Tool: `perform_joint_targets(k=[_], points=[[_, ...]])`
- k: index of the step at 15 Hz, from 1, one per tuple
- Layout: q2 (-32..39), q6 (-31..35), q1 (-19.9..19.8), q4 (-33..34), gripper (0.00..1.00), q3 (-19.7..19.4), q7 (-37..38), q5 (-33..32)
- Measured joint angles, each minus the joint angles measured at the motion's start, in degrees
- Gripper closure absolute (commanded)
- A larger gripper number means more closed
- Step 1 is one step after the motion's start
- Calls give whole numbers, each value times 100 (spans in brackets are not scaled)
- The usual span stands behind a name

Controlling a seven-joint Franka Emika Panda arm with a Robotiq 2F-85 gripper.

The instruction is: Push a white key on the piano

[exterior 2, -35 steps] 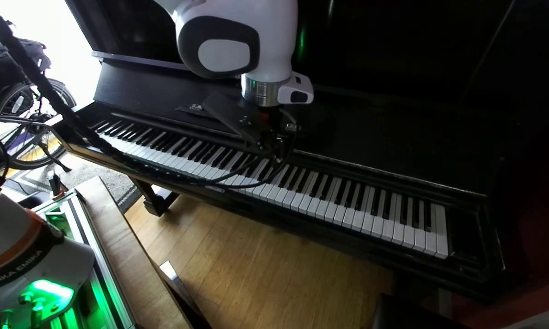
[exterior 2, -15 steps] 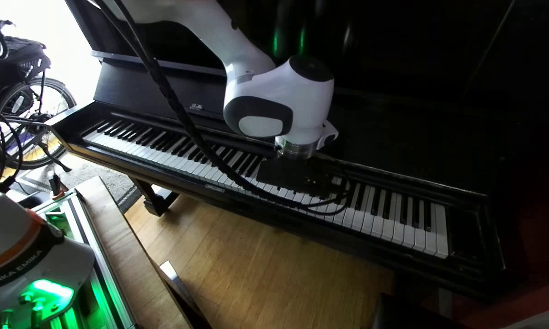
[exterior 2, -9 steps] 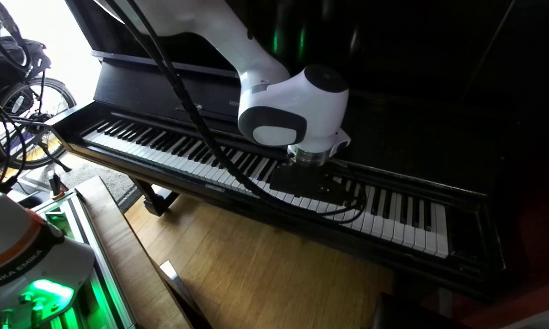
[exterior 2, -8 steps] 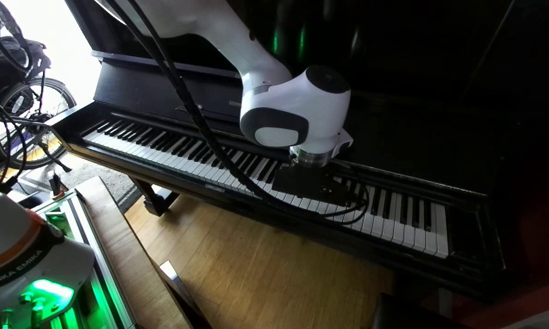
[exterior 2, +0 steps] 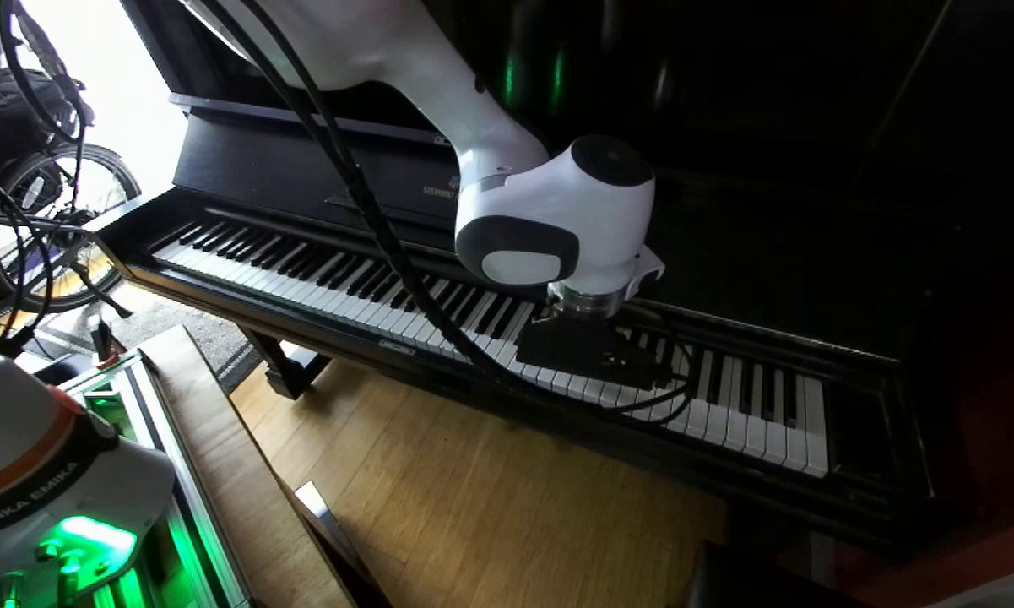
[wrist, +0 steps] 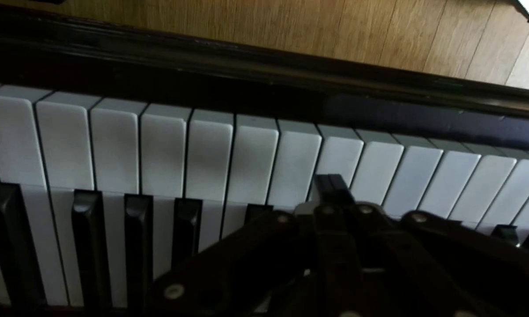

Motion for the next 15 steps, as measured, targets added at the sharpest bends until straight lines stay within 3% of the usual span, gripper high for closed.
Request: perform_joint_targets(k=[15], points=[[245, 315, -152, 124, 100, 91, 1, -21]])
